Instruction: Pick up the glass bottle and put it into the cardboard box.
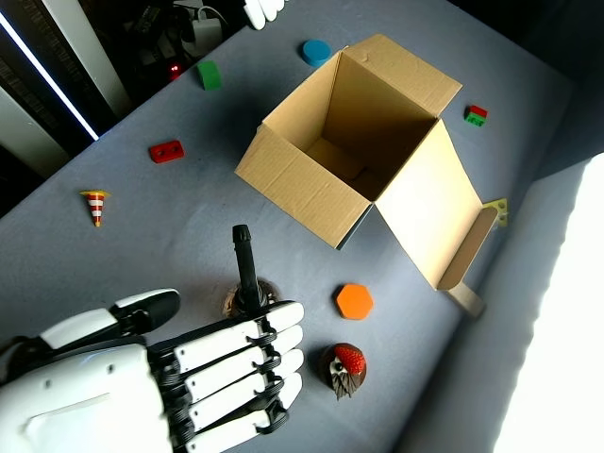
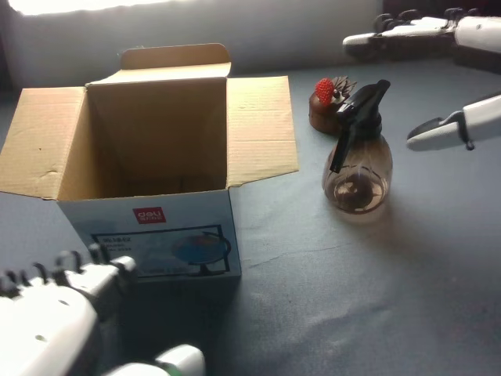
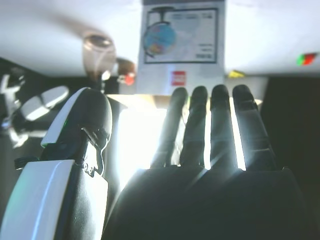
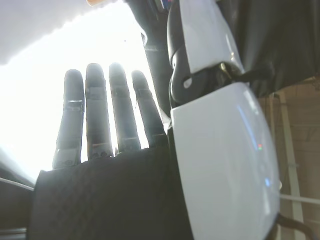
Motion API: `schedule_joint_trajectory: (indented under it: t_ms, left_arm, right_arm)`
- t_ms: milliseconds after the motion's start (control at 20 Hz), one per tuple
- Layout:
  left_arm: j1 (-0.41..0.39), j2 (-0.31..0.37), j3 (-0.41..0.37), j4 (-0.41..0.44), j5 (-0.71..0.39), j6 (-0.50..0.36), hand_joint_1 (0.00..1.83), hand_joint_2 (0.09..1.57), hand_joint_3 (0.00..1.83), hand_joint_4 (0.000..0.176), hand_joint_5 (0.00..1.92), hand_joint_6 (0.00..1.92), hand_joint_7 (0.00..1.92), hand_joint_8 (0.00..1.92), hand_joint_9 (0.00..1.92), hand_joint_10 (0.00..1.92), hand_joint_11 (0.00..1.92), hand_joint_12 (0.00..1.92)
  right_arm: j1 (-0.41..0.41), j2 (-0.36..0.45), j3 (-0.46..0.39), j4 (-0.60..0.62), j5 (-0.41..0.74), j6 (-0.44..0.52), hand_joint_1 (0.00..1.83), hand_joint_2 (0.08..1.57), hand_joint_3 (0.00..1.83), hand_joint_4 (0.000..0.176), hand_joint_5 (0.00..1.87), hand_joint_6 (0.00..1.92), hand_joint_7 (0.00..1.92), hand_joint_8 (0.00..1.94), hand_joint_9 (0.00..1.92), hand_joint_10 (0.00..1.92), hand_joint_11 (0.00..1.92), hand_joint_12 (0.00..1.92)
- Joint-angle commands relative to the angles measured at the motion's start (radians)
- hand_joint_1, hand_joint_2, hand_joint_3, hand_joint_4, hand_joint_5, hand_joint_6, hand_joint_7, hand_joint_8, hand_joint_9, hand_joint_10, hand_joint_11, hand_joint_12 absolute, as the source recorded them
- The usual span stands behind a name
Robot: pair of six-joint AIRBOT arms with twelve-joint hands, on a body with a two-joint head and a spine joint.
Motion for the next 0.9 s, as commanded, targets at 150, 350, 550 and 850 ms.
schedule_joint_trajectory:
  t_ms: [150,350,550,850]
  left_arm:
    - [0.061,-0.145,-0.005,0.158,-0.166,-0.117,0.24,1.29,0.01,0.0,0.06,0.01,0.05,0.0,0.03,0.01,0.0,0.0]
    - [0.167,-0.248,-0.003,0.23,-0.211,-0.244,0.23,1.29,0.01,0.0,0.05,0.01,0.04,0.0,0.02,0.0,0.0,0.0]
    - [0.301,-0.287,-0.003,0.32,-0.211,-0.324,0.23,1.29,0.01,0.0,0.05,0.01,0.04,0.0,0.02,0.0,0.0,0.0]
    - [0.44,-0.364,0.05,0.58,-0.142,-0.332,0.23,1.29,0.01,0.0,0.06,0.01,0.05,0.0,0.01,0.0,0.0,0.0]
  right_arm:
    - [0.022,-0.031,0.021,0.055,0.063,0.006,1.11,1.0,0.0,0.0,0.18,0.01,0.27,0.0,0.27,0.02,0.0,0.68]
    - [0.025,-0.063,0.036,0.055,0.04,0.019,1.1,1.0,0.0,0.0,0.17,0.0,0.26,0.0,0.26,0.02,0.0,0.65]
    - [0.026,-0.079,0.044,0.055,0.015,0.053,1.11,1.0,0.0,0.0,0.16,0.0,0.27,0.01,0.29,0.03,0.0,0.65]
    - [0.013,-0.088,0.044,0.052,0.005,0.055,1.11,1.0,0.0,0.0,0.16,0.0,0.27,0.0,0.28,0.02,0.0,0.68]
